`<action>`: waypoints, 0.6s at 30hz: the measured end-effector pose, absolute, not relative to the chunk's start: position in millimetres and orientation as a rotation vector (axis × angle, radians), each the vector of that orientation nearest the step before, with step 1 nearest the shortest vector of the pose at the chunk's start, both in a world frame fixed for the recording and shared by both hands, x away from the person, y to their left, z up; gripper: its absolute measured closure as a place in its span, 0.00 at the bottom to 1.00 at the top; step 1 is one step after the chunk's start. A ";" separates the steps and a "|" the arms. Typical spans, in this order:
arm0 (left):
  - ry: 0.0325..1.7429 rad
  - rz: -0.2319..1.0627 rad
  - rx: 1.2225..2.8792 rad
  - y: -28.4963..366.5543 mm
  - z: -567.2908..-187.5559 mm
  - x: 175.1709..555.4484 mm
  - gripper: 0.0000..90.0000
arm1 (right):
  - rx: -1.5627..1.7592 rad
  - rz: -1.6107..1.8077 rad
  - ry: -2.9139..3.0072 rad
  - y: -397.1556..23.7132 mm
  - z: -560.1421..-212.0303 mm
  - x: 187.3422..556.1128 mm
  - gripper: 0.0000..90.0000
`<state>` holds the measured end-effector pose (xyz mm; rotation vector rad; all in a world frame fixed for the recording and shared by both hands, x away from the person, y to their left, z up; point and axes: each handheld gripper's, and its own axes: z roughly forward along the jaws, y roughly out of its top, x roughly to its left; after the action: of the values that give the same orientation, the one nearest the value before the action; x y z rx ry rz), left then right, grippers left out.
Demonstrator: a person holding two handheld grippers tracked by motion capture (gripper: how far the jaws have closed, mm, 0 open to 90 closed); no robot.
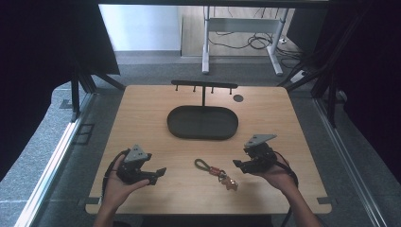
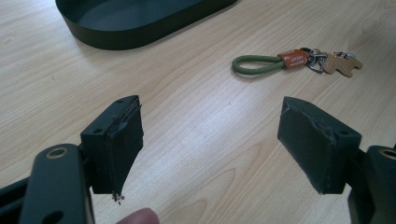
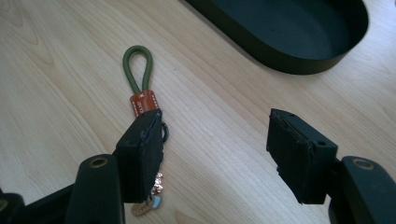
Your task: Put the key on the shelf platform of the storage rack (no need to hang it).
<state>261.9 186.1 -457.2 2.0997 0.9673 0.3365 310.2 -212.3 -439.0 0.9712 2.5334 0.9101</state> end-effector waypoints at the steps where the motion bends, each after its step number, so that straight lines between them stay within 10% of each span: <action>1: 0.969 0.337 2.099 186.4 -457.2 261.9 0.25 | 0.969 0.903 2.537 -210.7 -440.0 310.6 0.40; 18: 0.971 0.339 2.091 189.2 -456.9 262.4 0.25 | 0.899 0.804 2.656 -176.5 -463.8 316.6 0.42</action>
<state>262.4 189.2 -456.9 2.0910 0.9712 0.3388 316.6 -176.5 -463.8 0.8990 2.6564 0.8042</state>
